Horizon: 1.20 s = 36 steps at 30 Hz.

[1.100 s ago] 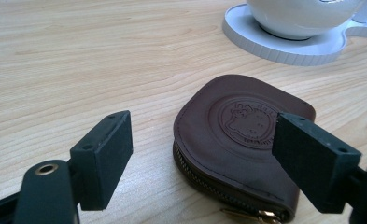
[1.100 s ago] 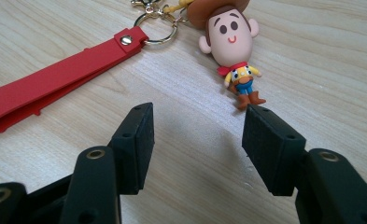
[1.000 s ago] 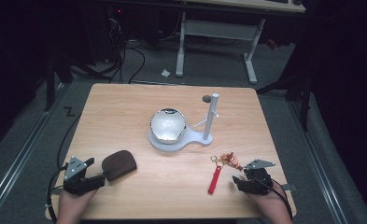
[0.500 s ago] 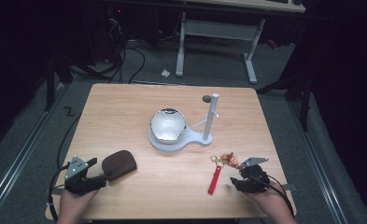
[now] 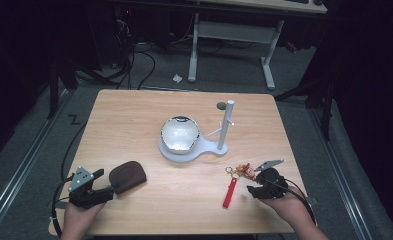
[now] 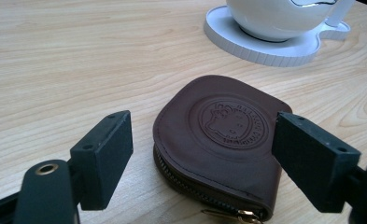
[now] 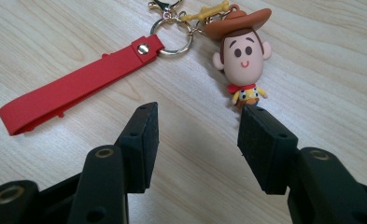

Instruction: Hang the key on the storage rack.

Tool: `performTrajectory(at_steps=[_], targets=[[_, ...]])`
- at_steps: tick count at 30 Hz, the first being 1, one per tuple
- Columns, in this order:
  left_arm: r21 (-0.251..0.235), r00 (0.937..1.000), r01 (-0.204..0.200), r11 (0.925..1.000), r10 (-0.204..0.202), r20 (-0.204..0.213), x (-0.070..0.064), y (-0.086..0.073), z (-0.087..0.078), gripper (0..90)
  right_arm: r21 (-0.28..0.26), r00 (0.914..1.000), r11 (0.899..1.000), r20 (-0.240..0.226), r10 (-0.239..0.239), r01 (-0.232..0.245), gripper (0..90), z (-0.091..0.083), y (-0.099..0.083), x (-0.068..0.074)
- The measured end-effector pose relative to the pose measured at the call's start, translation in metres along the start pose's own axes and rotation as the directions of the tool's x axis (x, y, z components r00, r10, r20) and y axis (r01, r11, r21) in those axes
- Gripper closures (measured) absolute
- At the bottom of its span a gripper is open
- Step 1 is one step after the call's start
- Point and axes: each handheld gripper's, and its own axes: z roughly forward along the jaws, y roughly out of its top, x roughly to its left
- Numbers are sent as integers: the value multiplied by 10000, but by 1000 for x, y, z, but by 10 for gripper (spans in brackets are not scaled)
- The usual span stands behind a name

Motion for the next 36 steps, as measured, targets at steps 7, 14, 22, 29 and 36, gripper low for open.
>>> performTrajectory(at_steps=[7,14,22,29,36], targets=[[41,9999,-129,9999,130,-48,-1,0,-1,211,321,9989,9984,52,-459,457,503,4,13,-6],[68,10000,-24,10000,24,-57,2,-1,-1,211,795,9970,9940,94,-767,757,538,14,37,-15],[87,9999,-101,9999,101,-92,1,-1,-2,212,1249,9943,9870,217,-1045,1010,537,27,47,-16],[104,9999,-117,9999,118,-61,0,-1,-2,212,1458,9925,9829,318,-1183,1125,519,33,47,-17],[61,10000,-38,10000,38,-12,0,-1,-2,212,1353,9962,9870,-69,-868,869,525,42,45,-24]])
